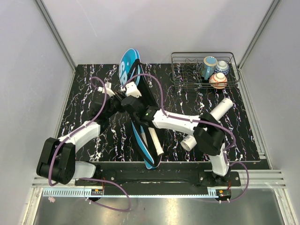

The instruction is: Pack up the badminton gear

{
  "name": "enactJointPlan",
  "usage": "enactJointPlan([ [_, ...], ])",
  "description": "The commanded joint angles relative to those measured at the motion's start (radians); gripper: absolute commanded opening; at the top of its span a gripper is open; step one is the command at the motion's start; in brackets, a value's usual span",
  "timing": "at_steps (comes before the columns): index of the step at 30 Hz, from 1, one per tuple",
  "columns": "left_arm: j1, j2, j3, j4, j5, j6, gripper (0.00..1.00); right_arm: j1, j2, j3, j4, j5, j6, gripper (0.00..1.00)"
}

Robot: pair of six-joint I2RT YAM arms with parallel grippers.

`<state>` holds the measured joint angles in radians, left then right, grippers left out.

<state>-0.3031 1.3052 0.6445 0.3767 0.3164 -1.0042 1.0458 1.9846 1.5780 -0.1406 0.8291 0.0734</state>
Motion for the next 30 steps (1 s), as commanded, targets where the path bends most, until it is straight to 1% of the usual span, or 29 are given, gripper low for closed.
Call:
enactJointPlan([
  [1, -0.034, -0.021, -0.032, 0.154, 0.188, -0.079, 0.0, -0.009, 0.059, 0.005, 0.295, 0.172, 0.055, 0.0],
  [2, -0.036, -0.024, -0.039, 0.162, 0.187, -0.082, 0.0, -0.001, 0.069, -0.006, 0.317, 0.185, 0.061, 0.0],
  [4, -0.036, -0.035, -0.054, 0.171, 0.181, -0.082, 0.0, 0.016, 0.079, -0.018, 0.297, 0.203, 0.139, 0.0],
  [7, -0.036, -0.04, -0.071, 0.179, 0.17, -0.082, 0.0, 0.022, 0.083, -0.047, 0.265, 0.174, 0.273, 0.0],
  [8, -0.034, -0.041, -0.072, 0.182, 0.171, -0.083, 0.0, 0.023, 0.092, -0.05, 0.266, 0.165, 0.285, 0.01],
  [9, -0.036, -0.038, -0.074, 0.185, 0.176, -0.085, 0.0, 0.023, 0.095, -0.058, 0.274, 0.156, 0.279, 0.07],
  [10, -0.036, -0.037, -0.074, 0.186, 0.182, -0.085, 0.0, 0.022, 0.1, -0.087, 0.326, 0.148, 0.261, 0.09],
  [12, -0.034, -0.037, -0.081, 0.192, 0.187, -0.085, 0.0, 0.022, 0.106, -0.151, 0.398, 0.145, 0.195, 0.09],
  [14, -0.034, -0.04, -0.089, 0.205, 0.193, -0.086, 0.0, 0.023, 0.092, -0.225, 0.585, 0.088, 0.11, 0.08],
  [15, -0.031, -0.038, -0.092, 0.203, 0.196, -0.086, 0.0, 0.022, 0.083, -0.304, 0.66, 0.055, 0.027, 0.03],
  [16, -0.027, -0.041, -0.092, 0.2, 0.21, -0.085, 0.0, 0.022, 0.077, -0.334, 0.791, 0.004, -0.021, 0.0],
  [18, -0.016, -0.044, -0.098, 0.202, 0.225, -0.083, 0.0, 0.022, 0.076, -0.354, 0.837, 0.016, -0.107, 0.0],
  [20, -0.007, -0.049, -0.105, 0.203, 0.237, -0.085, 0.0, 0.02, 0.074, -0.352, 0.839, 0.025, -0.121, 0.0],
  [22, -0.001, -0.049, -0.111, 0.223, 0.25, -0.091, 0.0, 0.02, 0.075, -0.34, 0.802, 0.045, -0.078, 0.01],
  [23, -0.001, -0.047, -0.109, 0.229, 0.248, -0.096, 0.0, 0.022, 0.074, -0.322, 0.747, 0.039, -0.02, 0.05],
  [24, 0.001, -0.044, -0.108, 0.241, 0.25, -0.103, 0.0, 0.022, 0.072, -0.282, 0.625, 0.015, 0.077, 0.11],
  [25, 0.002, -0.041, -0.106, 0.246, 0.254, -0.106, 0.0, 0.026, 0.068, -0.267, 0.572, -0.054, 0.121, 0.17],
  [26, 0.002, -0.04, -0.103, 0.246, 0.256, -0.106, 0.0, 0.029, 0.054, -0.251, 0.523, -0.08, 0.165, 0.21],
  [27, 0.004, -0.038, -0.097, 0.238, 0.256, -0.106, 0.0, 0.03, 0.046, -0.227, 0.472, -0.112, 0.245, 0.24],
  [28, 0.009, -0.038, -0.092, 0.237, 0.262, -0.106, 0.0, 0.03, 0.036, -0.222, 0.39, -0.175, 0.27, 0.26],
  [30, 0.024, -0.04, -0.091, 0.234, 0.27, -0.112, 0.0, 0.022, -0.009, -0.243, 0.343, -0.238, 0.255, 0.4],
])
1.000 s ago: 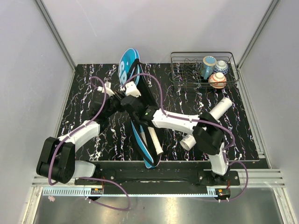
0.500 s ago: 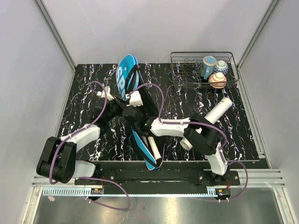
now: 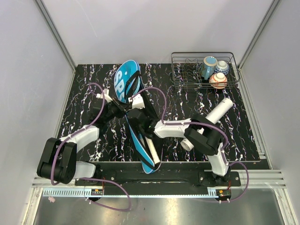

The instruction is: Pack up the badminton gear

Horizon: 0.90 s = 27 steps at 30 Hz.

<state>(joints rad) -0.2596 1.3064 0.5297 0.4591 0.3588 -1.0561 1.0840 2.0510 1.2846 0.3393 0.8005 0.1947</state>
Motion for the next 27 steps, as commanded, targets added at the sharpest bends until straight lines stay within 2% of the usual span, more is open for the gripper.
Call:
enactJointPlan([
  [1, -0.017, -0.045, 0.026, 0.145, 0.235, -0.059, 0.0, -0.021, -0.118, 0.039, -0.154, -0.29, 0.115, 0.45],
  [2, -0.013, -0.048, 0.03, 0.135, 0.238, -0.055, 0.0, -0.029, -0.141, 0.027, -0.167, -0.332, 0.101, 0.53],
  [3, -0.009, -0.05, 0.041, 0.097, 0.241, -0.035, 0.0, -0.039, -0.164, 0.006, -0.201, -0.459, 0.066, 0.65],
  [5, -0.003, -0.052, 0.053, 0.061, 0.244, -0.007, 0.0, -0.079, -0.225, 0.002, -0.273, -0.547, 0.06, 0.71],
  [6, -0.001, -0.052, 0.055, 0.05, 0.246, 0.002, 0.0, -0.091, -0.248, -0.02, -0.322, -0.649, 0.052, 0.75],
  [8, 0.006, -0.047, 0.056, 0.052, 0.256, 0.004, 0.0, -0.125, -0.331, -0.059, -0.367, -0.714, 0.042, 0.78],
  [11, 0.017, -0.036, 0.067, 0.044, 0.288, 0.008, 0.0, -0.189, -0.472, -0.181, -0.388, -0.796, 0.029, 0.83],
  [13, 0.022, -0.035, 0.076, 0.033, 0.305, 0.018, 0.0, -0.238, -0.547, -0.258, -0.401, -0.918, 0.038, 0.89],
  [14, 0.022, -0.036, 0.079, 0.03, 0.308, 0.019, 0.0, -0.283, -0.558, -0.271, -0.416, -0.955, 0.037, 0.89],
  [17, 0.023, -0.036, 0.09, 0.016, 0.312, 0.027, 0.0, -0.295, -0.559, -0.283, -0.467, -1.102, 0.023, 0.9],
  [18, 0.022, -0.035, 0.095, 0.016, 0.313, 0.028, 0.0, -0.295, -0.548, -0.275, -0.473, -1.194, 0.034, 0.9],
  [21, 0.02, -0.029, 0.102, 0.016, 0.319, 0.022, 0.0, -0.295, -0.511, -0.292, -0.395, -1.318, 0.126, 0.9],
  [23, 0.022, -0.027, 0.105, 0.018, 0.321, 0.018, 0.0, -0.295, -0.493, -0.309, -0.338, -1.35, 0.197, 0.9],
  [24, 0.022, -0.032, 0.105, 0.016, 0.316, 0.018, 0.0, -0.295, -0.483, -0.327, -0.257, -1.365, 0.219, 0.88],
  [27, 0.022, -0.036, 0.104, 0.015, 0.315, 0.015, 0.0, -0.292, -0.427, -0.321, -0.218, -1.389, 0.273, 0.79],
])
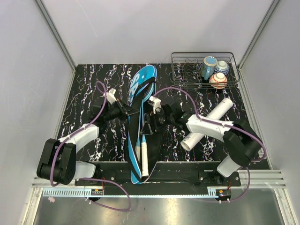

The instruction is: Pack up the badminton gear

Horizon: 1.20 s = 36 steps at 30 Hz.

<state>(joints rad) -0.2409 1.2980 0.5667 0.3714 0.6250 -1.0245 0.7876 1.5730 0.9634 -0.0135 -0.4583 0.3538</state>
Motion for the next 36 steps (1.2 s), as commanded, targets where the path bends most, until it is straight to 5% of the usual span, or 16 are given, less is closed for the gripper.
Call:
enactJointPlan([
  [1, 0.002, -0.028, 0.067, 0.103, 0.048, -0.019, 0.0, 0.007, 0.08, 0.0, 0.148, -0.141, 0.129, 0.77],
  [6, 0.002, -0.025, 0.065, 0.104, 0.047, -0.02, 0.0, 0.038, 0.151, 0.0, 0.251, -0.183, 0.223, 0.64],
  [9, 0.002, -0.025, 0.061, 0.122, 0.05, -0.031, 0.0, 0.039, 0.151, -0.014, 0.264, -0.064, 0.266, 0.49],
  [10, 0.002, -0.025, 0.059, 0.126, 0.051, -0.032, 0.0, 0.039, 0.138, -0.014, 0.254, -0.027, 0.269, 0.32],
  [16, 0.0, -0.023, 0.074, 0.126, 0.053, -0.036, 0.0, 0.039, 0.078, 0.095, 0.075, 0.222, 0.183, 0.0],
  [21, 0.0, 0.009, 0.104, 0.132, 0.05, -0.043, 0.0, 0.039, 0.062, 0.271, -0.156, 0.432, 0.054, 0.0],
  [36, 0.006, 0.053, 0.05, 0.109, -0.004, -0.066, 0.0, 0.153, 0.194, 0.546, -0.375, 0.811, 0.022, 0.0],
])
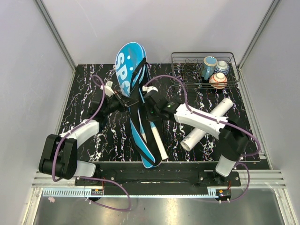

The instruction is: Pack up the badminton gear

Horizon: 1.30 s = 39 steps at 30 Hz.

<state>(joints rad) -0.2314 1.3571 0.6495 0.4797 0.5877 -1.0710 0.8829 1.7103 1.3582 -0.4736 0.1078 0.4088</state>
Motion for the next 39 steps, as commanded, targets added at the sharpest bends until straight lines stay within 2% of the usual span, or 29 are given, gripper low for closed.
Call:
enactJointPlan([
  [1, 0.001, -0.009, -0.048, 0.007, 0.034, -0.021, 0.0, 0.071, 0.072, 0.163, 0.087, 0.266, -0.019, 0.0],
  [6, 0.023, -0.039, -0.091, 0.008, 0.041, -0.009, 0.0, 0.139, 0.175, 0.122, 0.288, 0.366, 0.001, 0.0],
  [8, 0.038, -0.05, -0.109, 0.014, 0.047, -0.009, 0.0, 0.142, 0.198, 0.085, 0.382, 0.369, 0.047, 0.0],
  [12, 0.055, -0.055, -0.136, 0.04, 0.069, -0.018, 0.0, 0.142, 0.194, 0.052, 0.431, 0.303, 0.209, 0.01],
  [14, 0.064, -0.059, -0.139, 0.042, 0.073, -0.017, 0.0, 0.143, 0.16, -0.013, 0.463, 0.302, 0.275, 0.07],
  [16, 0.072, -0.062, -0.142, 0.043, 0.077, -0.014, 0.0, 0.139, 0.118, -0.047, 0.518, 0.299, 0.273, 0.23],
  [18, 0.078, -0.064, -0.142, 0.042, 0.08, -0.01, 0.0, 0.137, 0.097, -0.041, 0.509, 0.213, 0.199, 0.37],
  [19, 0.084, -0.061, -0.143, 0.045, 0.083, -0.012, 0.0, 0.137, 0.089, -0.042, 0.498, 0.19, 0.132, 0.53],
  [22, 0.098, -0.058, -0.142, 0.054, 0.107, -0.017, 0.0, 0.116, 0.055, -0.047, 0.383, 0.145, 0.038, 0.73],
  [26, 0.104, -0.058, -0.139, 0.045, 0.123, -0.001, 0.0, -0.033, -0.021, -0.135, 0.352, -0.196, -0.037, 0.79],
  [29, 0.104, -0.053, -0.136, 0.059, 0.142, -0.012, 0.0, -0.125, -0.08, -0.197, 0.381, -0.33, -0.135, 0.87],
  [34, 0.106, -0.064, -0.12, 0.036, 0.166, -0.006, 0.0, -0.24, 0.026, -0.128, 0.349, -0.393, -0.194, 0.91],
  [39, 0.106, -0.098, -0.105, -0.03, 0.167, 0.025, 0.0, -0.266, 0.231, 0.028, 0.332, -0.464, -0.209, 0.89],
])
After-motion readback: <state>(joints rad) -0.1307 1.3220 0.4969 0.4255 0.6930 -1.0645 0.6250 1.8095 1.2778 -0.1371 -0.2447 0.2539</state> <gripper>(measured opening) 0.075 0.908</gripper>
